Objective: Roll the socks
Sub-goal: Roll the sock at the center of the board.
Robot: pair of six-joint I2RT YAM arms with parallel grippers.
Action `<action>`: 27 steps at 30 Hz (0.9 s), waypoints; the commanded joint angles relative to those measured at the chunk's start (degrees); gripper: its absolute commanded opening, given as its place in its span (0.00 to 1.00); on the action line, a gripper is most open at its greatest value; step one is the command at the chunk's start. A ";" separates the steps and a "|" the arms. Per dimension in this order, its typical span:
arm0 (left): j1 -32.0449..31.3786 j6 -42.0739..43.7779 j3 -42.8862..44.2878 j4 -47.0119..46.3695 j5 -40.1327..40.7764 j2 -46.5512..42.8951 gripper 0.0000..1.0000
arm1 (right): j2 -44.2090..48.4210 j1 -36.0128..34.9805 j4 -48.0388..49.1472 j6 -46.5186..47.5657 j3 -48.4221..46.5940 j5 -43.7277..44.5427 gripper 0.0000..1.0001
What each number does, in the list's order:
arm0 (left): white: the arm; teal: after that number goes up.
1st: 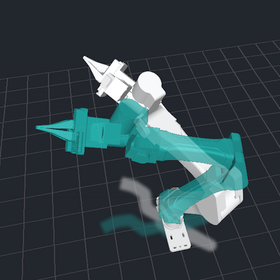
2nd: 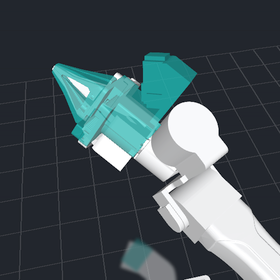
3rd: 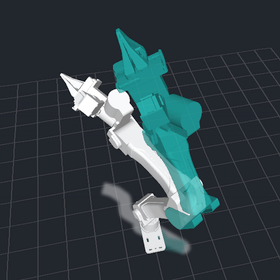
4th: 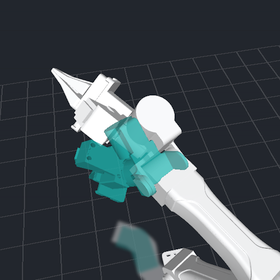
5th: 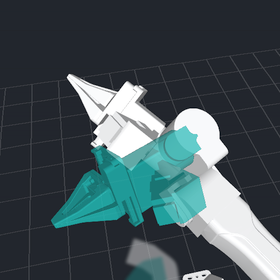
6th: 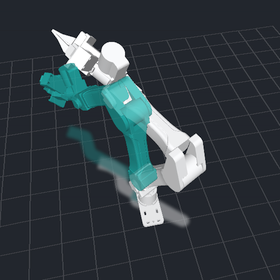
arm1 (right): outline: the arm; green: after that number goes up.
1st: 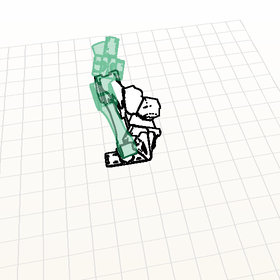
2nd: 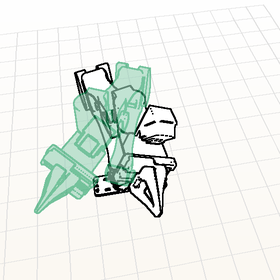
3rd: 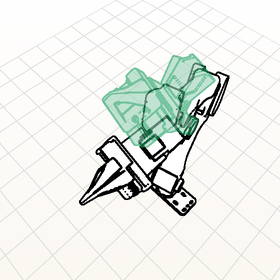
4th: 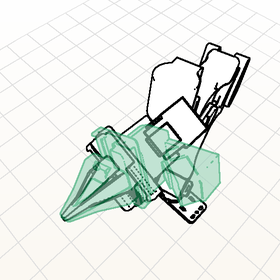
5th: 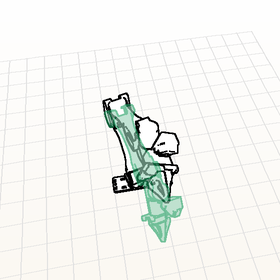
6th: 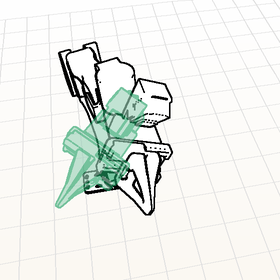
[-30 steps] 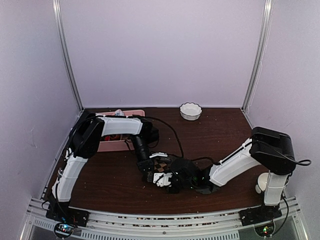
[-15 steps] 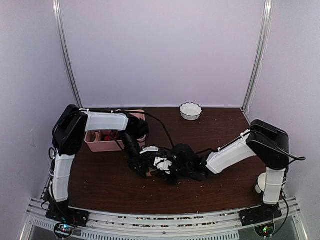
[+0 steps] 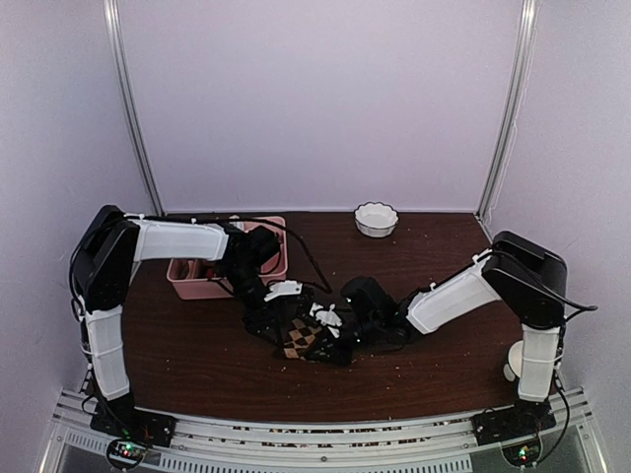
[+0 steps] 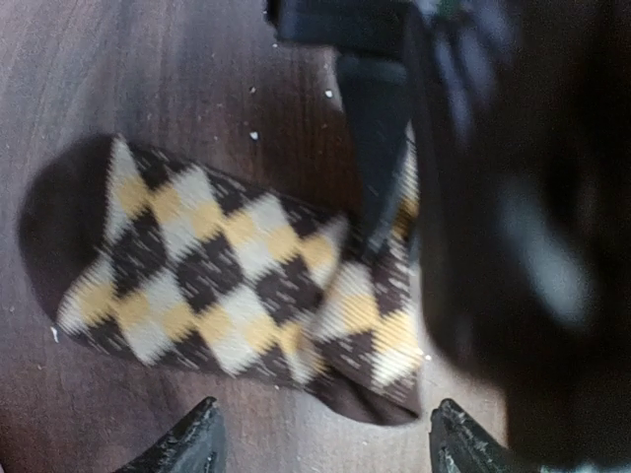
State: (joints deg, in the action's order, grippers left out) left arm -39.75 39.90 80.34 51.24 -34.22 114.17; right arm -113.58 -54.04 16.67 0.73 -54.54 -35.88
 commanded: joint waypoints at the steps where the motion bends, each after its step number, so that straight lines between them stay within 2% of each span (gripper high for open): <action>1: -2.98 2.97 -2.72 -2.10 -1.88 -3.28 0.75 | -6.51 1.70 -13.95 -9.93 1.33 -3.57 0.00; 3: -3.61 3.53 -3.26 -2.50 -1.91 -3.40 0.77 | -7.62 2.86 -13.00 -12.47 0.97 -5.14 0.00; 4: -3.87 3.86 -3.45 -2.45 -1.86 -3.42 0.93 | -8.18 3.35 -12.65 -13.70 0.79 -5.71 0.00; 5: -3.99 4.06 -3.63 -2.46 -1.64 -3.54 0.97 | -8.77 3.94 -12.31 -14.83 0.68 -5.97 0.00; 9: -4.08 2.81 -6.22 -5.64 -0.82 -6.44 0.98 | -10.55 5.80 -11.01 -17.50 0.87 -6.57 0.00; 13: -2.26 -3.47 -10.50 -15.42 4.24 -11.61 0.98 | -10.86 6.31 -10.84 -17.42 1.98 -4.38 0.00; 16: 0.33 -7.87 -11.05 -19.13 6.70 -14.18 0.98 | -10.30 6.25 -12.52 -16.14 2.25 -1.28 0.00; 19: 0.78 -5.79 -11.68 -18.73 3.57 -16.36 0.98 | -9.80 6.24 -14.98 -15.86 1.56 0.00 0.00; 21: -0.39 -3.56 -11.12 -15.04 0.48 -15.80 0.98 | -9.76 6.25 -15.99 -17.31 0.92 0.27 0.00; 23: -3.35 -1.49 -10.55 -12.05 2.31 -14.43 0.98 | -9.89 6.27 -16.00 -19.39 0.43 0.46 0.00; 27: -8.23 -1.21 -13.76 -13.89 5.37 -14.33 0.97 | -11.08 6.29 -15.32 -22.74 -0.76 -0.64 0.00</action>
State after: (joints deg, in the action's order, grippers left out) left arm -43.27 36.77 69.12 37.23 -30.35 99.33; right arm -118.45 -48.93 15.81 -18.55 -57.63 -49.89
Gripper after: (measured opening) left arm 0.977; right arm 0.084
